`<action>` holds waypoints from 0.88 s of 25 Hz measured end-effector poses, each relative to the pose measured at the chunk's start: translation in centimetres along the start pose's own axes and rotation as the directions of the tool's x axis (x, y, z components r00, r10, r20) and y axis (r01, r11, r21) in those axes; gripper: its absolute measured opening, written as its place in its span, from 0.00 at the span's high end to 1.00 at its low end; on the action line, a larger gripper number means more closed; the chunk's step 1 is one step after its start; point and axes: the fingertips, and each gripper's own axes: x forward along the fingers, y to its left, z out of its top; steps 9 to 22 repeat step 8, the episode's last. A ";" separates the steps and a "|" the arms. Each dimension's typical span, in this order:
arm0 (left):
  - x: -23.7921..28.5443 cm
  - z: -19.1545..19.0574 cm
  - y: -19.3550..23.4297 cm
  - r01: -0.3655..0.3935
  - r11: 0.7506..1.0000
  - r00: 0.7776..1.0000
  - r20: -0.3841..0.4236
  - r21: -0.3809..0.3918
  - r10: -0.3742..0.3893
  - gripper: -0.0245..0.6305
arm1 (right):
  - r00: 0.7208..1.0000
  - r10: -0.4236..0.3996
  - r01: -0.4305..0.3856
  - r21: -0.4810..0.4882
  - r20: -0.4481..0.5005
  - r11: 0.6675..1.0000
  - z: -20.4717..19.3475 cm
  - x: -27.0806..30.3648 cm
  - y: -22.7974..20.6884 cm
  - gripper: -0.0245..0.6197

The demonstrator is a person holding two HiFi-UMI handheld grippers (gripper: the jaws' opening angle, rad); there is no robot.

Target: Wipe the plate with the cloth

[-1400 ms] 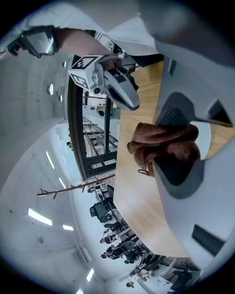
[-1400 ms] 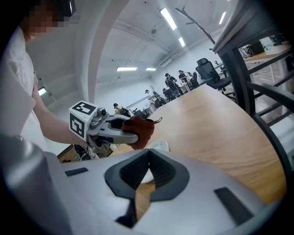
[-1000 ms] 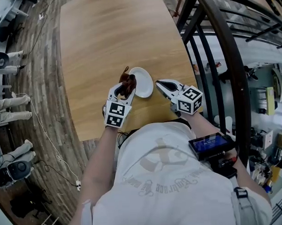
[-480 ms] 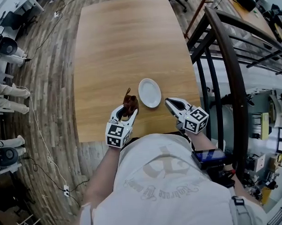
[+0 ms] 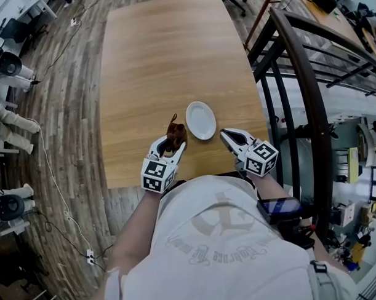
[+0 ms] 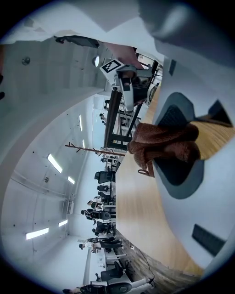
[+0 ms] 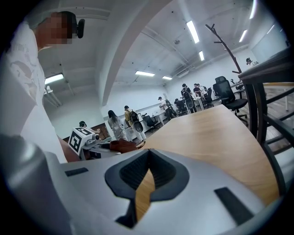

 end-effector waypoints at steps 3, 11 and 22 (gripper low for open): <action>0.3 0.1 -0.1 0.009 1.000 1.000 -0.006 0.007 -0.009 0.70 | 1.000 -0.001 0.001 0.005 0.005 1.000 0.1 0.0 -0.1 0.94; 0.1 0.0 -0.4 0.014 1.000 1.000 -0.013 0.014 -0.014 0.70 | 1.000 0.006 -0.006 0.010 0.007 1.000 0.1 0.1 0.4 0.94; 0.1 0.0 -0.4 0.014 1.000 1.000 -0.013 0.014 -0.014 0.70 | 1.000 0.006 -0.006 0.010 0.007 1.000 0.1 0.1 0.4 0.94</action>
